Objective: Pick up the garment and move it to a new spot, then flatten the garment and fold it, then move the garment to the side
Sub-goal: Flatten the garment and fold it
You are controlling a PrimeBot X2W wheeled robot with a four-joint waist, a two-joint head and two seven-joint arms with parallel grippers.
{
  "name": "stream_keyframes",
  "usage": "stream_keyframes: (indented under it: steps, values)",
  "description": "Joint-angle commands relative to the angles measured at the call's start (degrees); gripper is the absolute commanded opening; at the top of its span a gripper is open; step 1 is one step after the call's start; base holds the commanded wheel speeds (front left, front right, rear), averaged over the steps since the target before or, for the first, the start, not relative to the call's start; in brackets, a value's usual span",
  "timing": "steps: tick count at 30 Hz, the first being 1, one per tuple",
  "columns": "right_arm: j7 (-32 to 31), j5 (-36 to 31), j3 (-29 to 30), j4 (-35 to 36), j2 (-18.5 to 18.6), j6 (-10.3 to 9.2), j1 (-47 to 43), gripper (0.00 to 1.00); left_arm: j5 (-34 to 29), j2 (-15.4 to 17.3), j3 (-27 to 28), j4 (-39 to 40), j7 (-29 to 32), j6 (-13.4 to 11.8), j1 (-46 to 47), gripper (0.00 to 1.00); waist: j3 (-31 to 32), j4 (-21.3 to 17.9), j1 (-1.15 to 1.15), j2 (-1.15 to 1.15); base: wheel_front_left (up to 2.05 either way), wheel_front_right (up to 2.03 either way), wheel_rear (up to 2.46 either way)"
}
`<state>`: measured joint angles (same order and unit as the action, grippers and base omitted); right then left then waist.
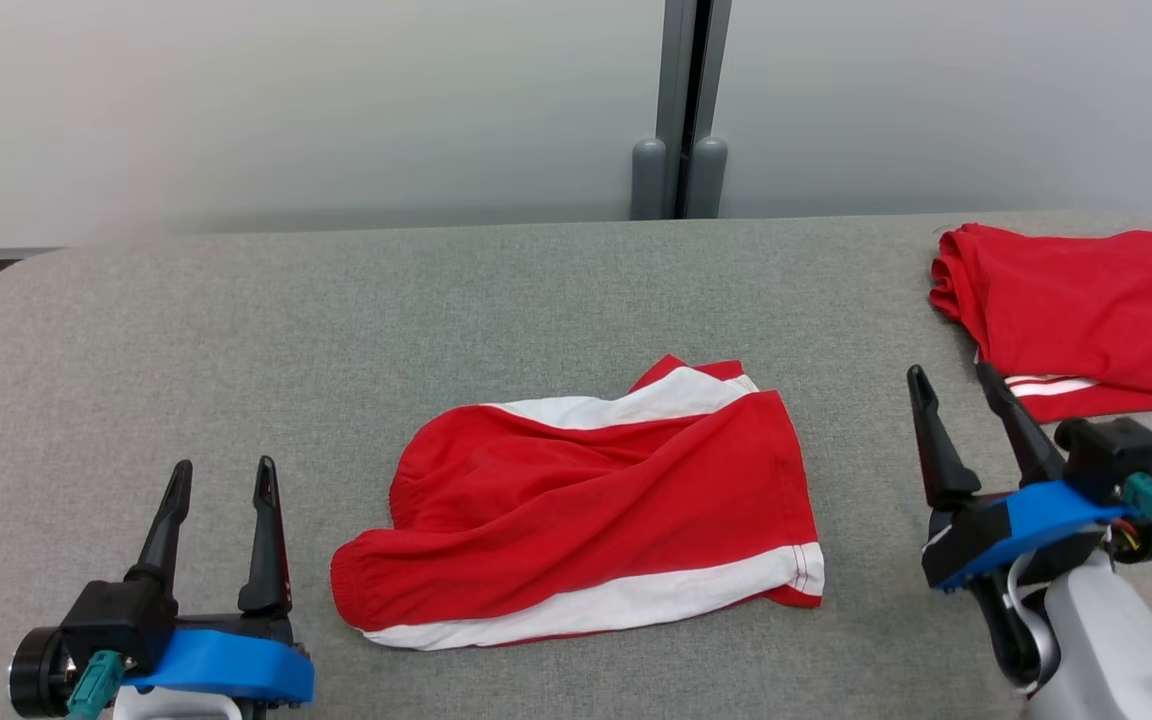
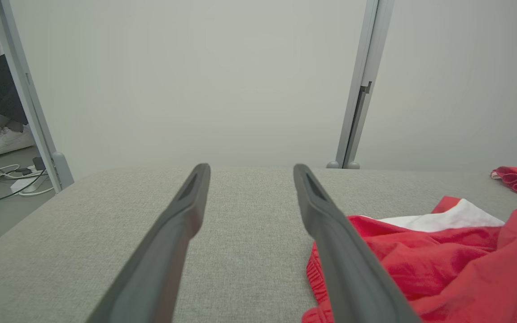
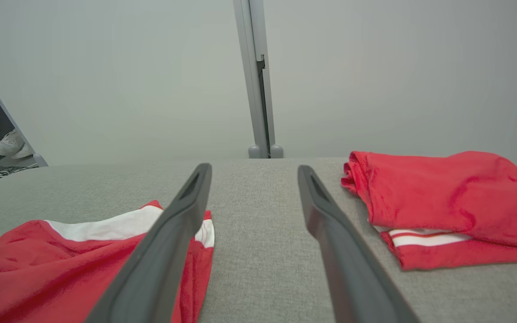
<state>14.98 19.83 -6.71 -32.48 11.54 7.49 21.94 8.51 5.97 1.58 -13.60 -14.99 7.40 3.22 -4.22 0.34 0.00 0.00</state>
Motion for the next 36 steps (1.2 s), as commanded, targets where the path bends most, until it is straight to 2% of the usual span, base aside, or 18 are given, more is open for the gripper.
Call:
stream_keyframes:
  steps: [1,9,20,30,36]
  values:
    - [0.2,-1.1,0.8,1.8,-0.7,0.0,-1.7,1.0,-0.3,0.2,0.3,0.1,-0.3,0.2,-0.6,1.0,0.4,-0.2,0.0,0.0,0.0,0.0,0.0]
    - [0.2,-7.7,4.3,11.6,-6.0,0.0,-11.0,1.0,-0.6,0.3,0.0,-0.2,-0.3,0.2,-1.9,1.0,1.9,-0.2,0.0,0.0,0.0,0.0,0.0]
    - [-1.8,-12.5,7.2,20.2,-8.4,0.0,-18.8,1.0,-1.5,0.1,0.0,0.0,-0.3,0.1,-3.0,1.0,2.1,0.2,0.0,0.0,0.0,0.0,0.0]
    - [-3.4,-12.2,6.5,22.3,-8.6,0.0,-20.1,1.0,-1.4,0.2,-0.3,-0.3,-0.3,0.1,-2.5,1.0,1.9,0.5,0.0,0.0,0.0,0.0,0.0]
    - [-4.1,-12.4,5.2,20.0,-8.6,0.0,-20.2,1.0,0.0,0.6,-4.3,-2.3,-0.3,0.1,-2.6,1.0,1.2,1.0,0.0,0.0,0.0,0.0,0.0]
